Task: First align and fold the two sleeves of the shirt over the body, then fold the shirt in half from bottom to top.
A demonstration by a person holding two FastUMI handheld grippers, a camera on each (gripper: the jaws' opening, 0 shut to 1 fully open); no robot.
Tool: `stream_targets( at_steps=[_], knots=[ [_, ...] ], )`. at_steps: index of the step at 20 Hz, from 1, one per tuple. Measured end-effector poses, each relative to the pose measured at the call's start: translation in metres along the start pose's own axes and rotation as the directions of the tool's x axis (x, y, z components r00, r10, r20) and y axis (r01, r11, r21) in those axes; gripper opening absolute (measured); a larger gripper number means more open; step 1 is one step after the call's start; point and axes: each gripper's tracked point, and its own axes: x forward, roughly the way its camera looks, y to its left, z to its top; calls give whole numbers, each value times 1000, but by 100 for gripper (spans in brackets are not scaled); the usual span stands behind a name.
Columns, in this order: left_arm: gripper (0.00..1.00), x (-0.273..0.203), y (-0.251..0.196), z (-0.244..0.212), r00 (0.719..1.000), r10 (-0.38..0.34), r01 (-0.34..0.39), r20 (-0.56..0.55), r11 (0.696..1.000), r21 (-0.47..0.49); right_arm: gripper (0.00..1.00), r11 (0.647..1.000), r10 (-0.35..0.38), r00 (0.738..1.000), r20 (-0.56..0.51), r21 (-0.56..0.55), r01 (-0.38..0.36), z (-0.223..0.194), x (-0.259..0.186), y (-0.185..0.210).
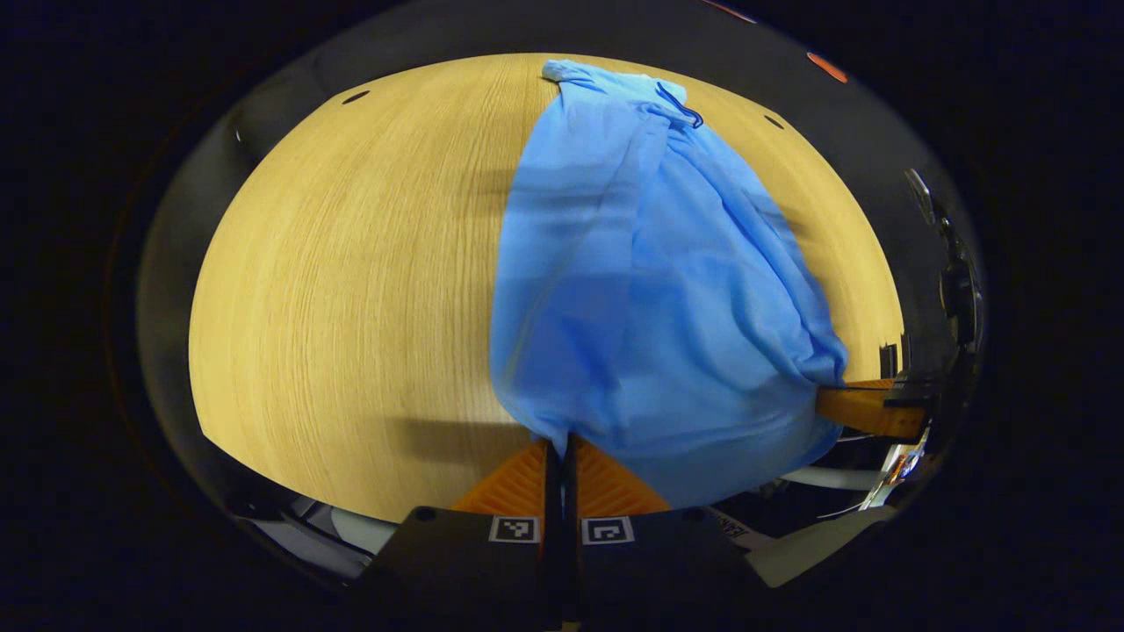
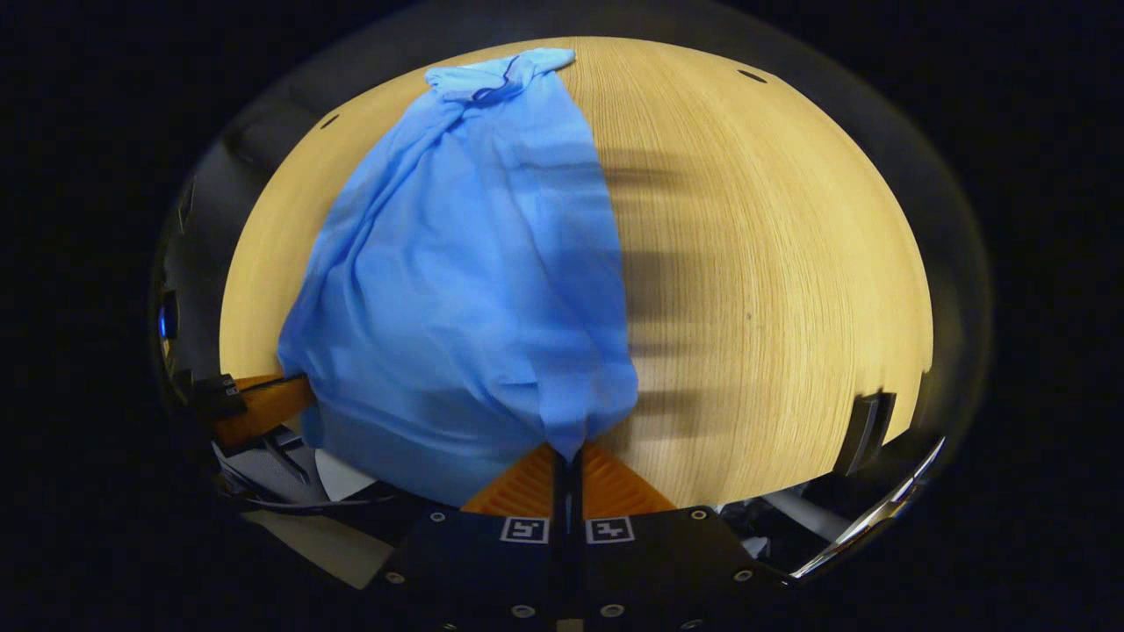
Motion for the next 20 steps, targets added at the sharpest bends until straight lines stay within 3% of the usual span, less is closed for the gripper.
stream_targets(
  at_steps=[8,12,20],
  knots=[
    [4,-25,5,87,989,-10,10,149,1000,5,1,999,38,992,121,2,-38,70,-24,-2],
    [4,-34,4,134,978,-25,19,207,999,31,1,998,16,978,207,-55,-5,117,-39,-9],
    [4,-52,3,241,947,-47,29,318,998,59,1,998,7,945,328,-58,12,216,-64,-14]
  ],
)
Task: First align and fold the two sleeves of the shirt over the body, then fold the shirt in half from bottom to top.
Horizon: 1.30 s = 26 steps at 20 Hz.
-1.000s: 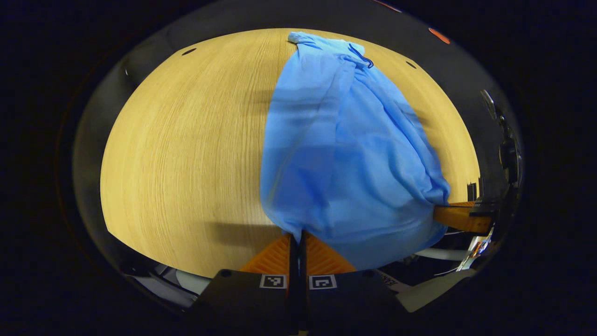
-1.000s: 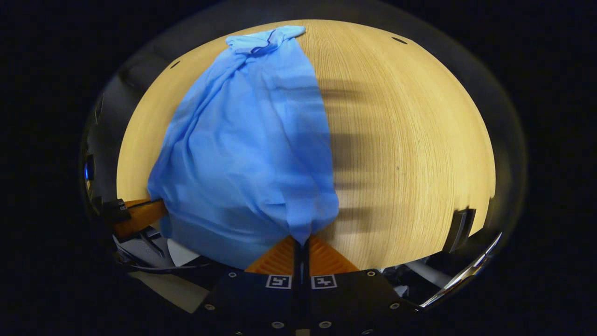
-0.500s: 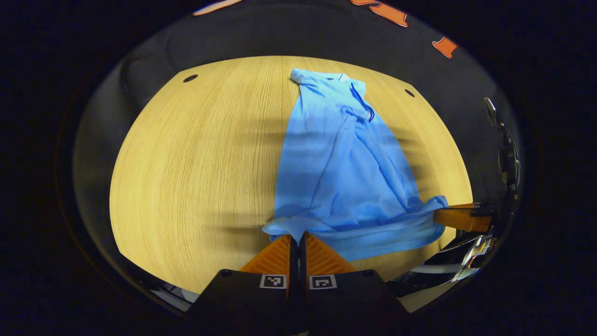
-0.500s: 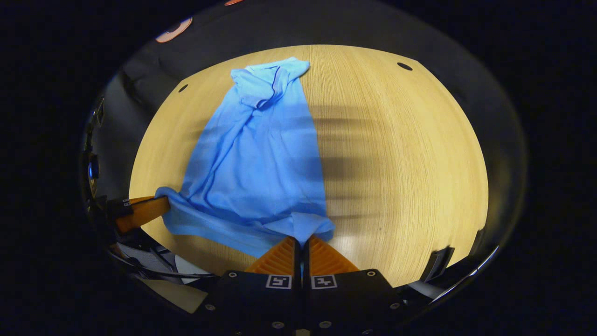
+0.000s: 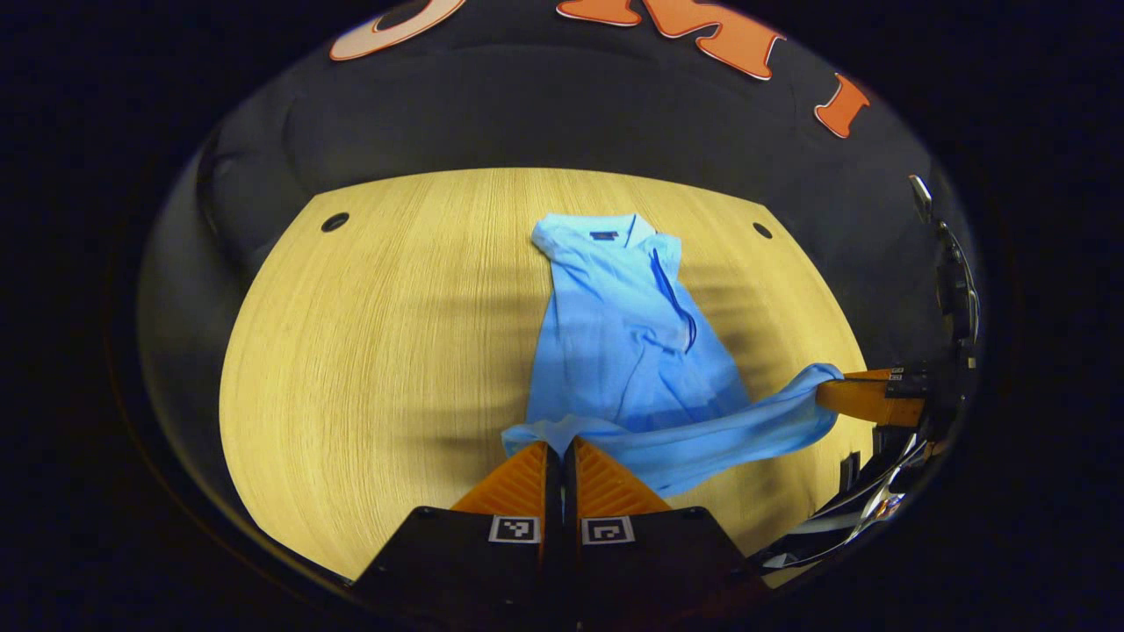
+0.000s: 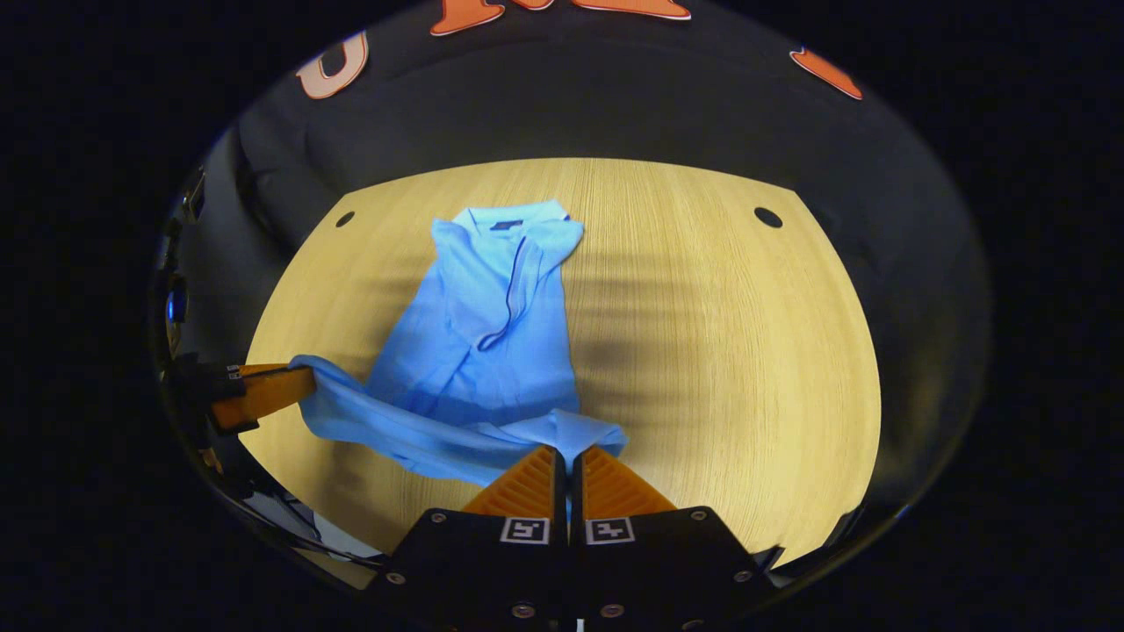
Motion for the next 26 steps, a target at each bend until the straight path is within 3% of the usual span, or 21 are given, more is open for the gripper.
stream_targets(
  at_steps=[16,21,23,26],
  knots=[
    [4,76,35,166,992,33,-31,124,999,-24,1,1000,-5,991,135,18,2,169,61,-10],
    [4,109,44,202,990,44,-41,135,999,-23,0,1000,-23,984,175,25,19,206,92,-15],
    [4,123,48,207,990,57,-55,126,998,-14,2,998,-61,981,181,33,56,213,107,-23],
    [4,146,51,204,991,82,-82,102,997,-3,4,997,-46,987,151,68,37,208,121,-22]
  ],
)
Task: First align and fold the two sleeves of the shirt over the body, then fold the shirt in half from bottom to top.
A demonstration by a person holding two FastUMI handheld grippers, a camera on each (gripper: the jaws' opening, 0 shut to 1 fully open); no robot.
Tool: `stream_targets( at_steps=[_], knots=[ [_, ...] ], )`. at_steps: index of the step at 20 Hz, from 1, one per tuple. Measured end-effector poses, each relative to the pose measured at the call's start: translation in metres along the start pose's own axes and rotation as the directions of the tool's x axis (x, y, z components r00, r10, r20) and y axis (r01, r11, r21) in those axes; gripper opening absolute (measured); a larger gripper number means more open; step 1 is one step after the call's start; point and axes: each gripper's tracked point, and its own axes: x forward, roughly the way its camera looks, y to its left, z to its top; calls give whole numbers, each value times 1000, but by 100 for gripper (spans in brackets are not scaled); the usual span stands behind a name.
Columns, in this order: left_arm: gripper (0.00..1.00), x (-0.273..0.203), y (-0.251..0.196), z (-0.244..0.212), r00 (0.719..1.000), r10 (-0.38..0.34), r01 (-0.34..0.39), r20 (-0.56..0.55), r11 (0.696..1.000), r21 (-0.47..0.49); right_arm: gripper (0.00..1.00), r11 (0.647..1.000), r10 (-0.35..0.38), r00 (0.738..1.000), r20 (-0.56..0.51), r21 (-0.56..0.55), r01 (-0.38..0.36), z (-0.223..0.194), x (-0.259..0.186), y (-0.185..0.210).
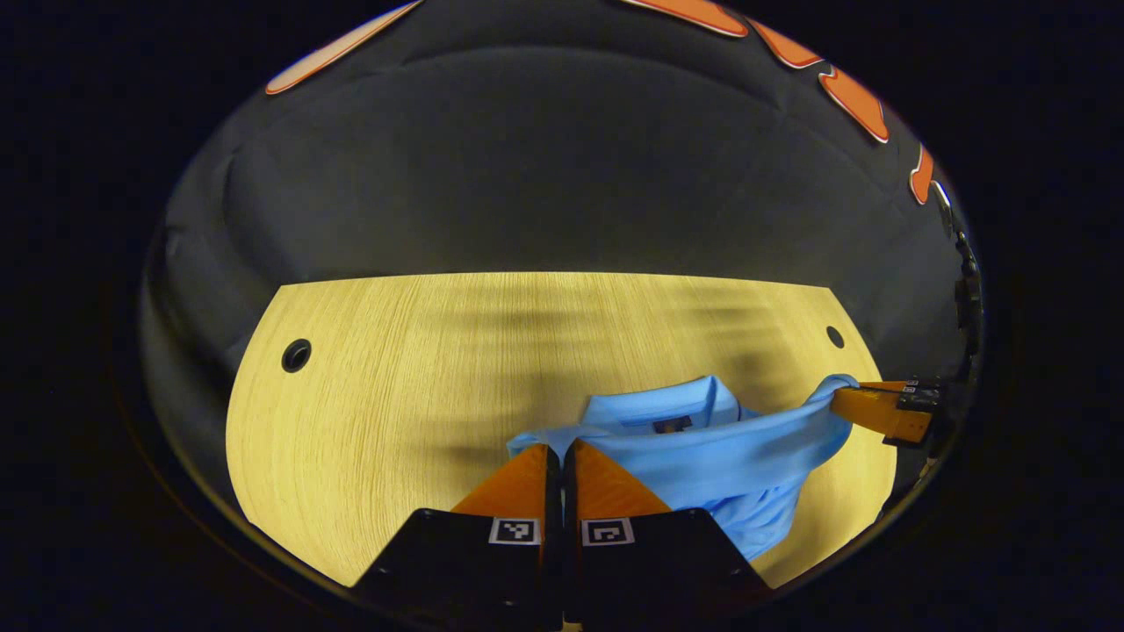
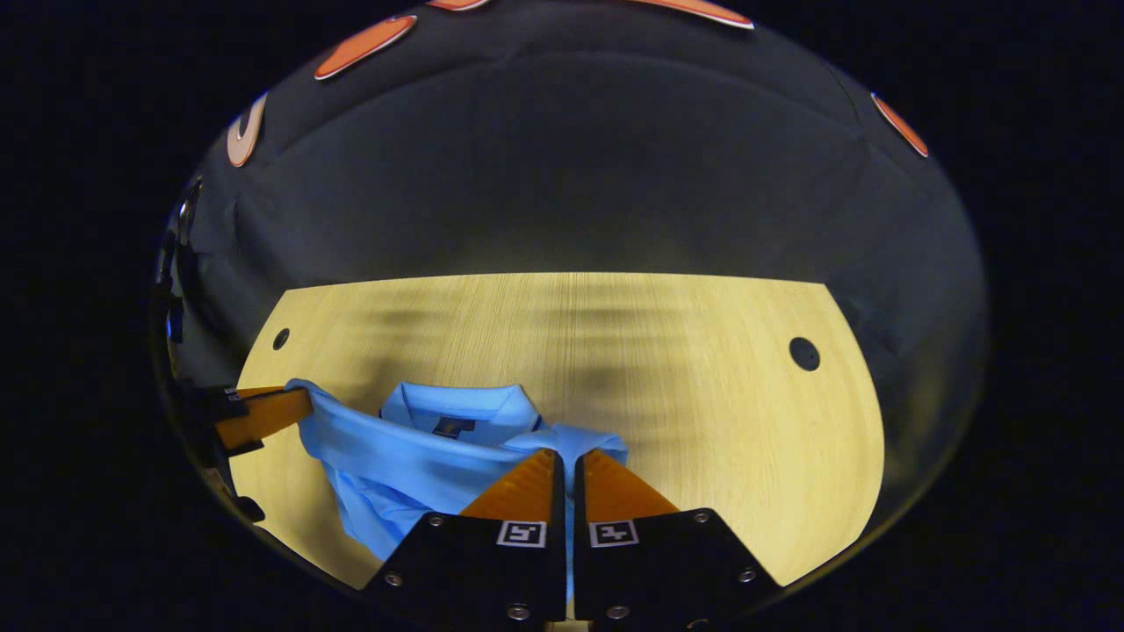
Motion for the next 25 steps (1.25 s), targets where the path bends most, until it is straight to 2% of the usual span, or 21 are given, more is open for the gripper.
stream_targets(
  at_steps=[3,4,6,7,8,9,10,11,15,19,22,25],
  knots=[
    [10,14,-7,-10,1000,8,-8,-21,1000,-27,13,1000,-5,1000,-12,3,5,1,1,-4],
    [11,14,-9,-11,1000,9,-10,-19,999,-41,31,1000,-9,1000,-4,2,9,0,6,-4],
    [36,7,-3,-10,1000,15,-16,-11,998,-58,53,1000,-6,1000,6,11,6,2,-3,-6],
    [49,2,-4,-9,1000,13,-14,-2,998,-65,58,1000,2,1000,11,18,-3,3,-10,-4],
    [62,-6,-2,-5,1000,16,-15,14,997,-71,70,1000,10,1000,21,27,-11,5,-17,-5],
    [75,-17,0,1,999,27,-25,34,997,-78,78,999,18,999,35,31,-19,7,-26,-4],
    [87,-28,1,6,997,35,-30,63,996,-82,99,999,23,999,46,32,-24,6,-32,-3],
    [100,-40,0,11,995,41,-34,95,997,-76,100,999,24,998,60,29,-26,6,-42,-4],
    [100,-84,-2,25,970,75,-65,232,997,-49,99,999,38,989,140,14,-41,10,-82,4],
    [100,-154,0,31,948,46,-26,315,997,-69,99,999,36,964,262,-23,-31,21,-134,8],
    [100,-199,-5,33,909,55,-28,413,997,-71,99,998,33,939,342,-56,-14,26,-170,13],
    [99,-241,-12,27,869,58,-38,492,998,-50,99,997,59,912,407,-77,-30,18,-208,20]
  ],
)
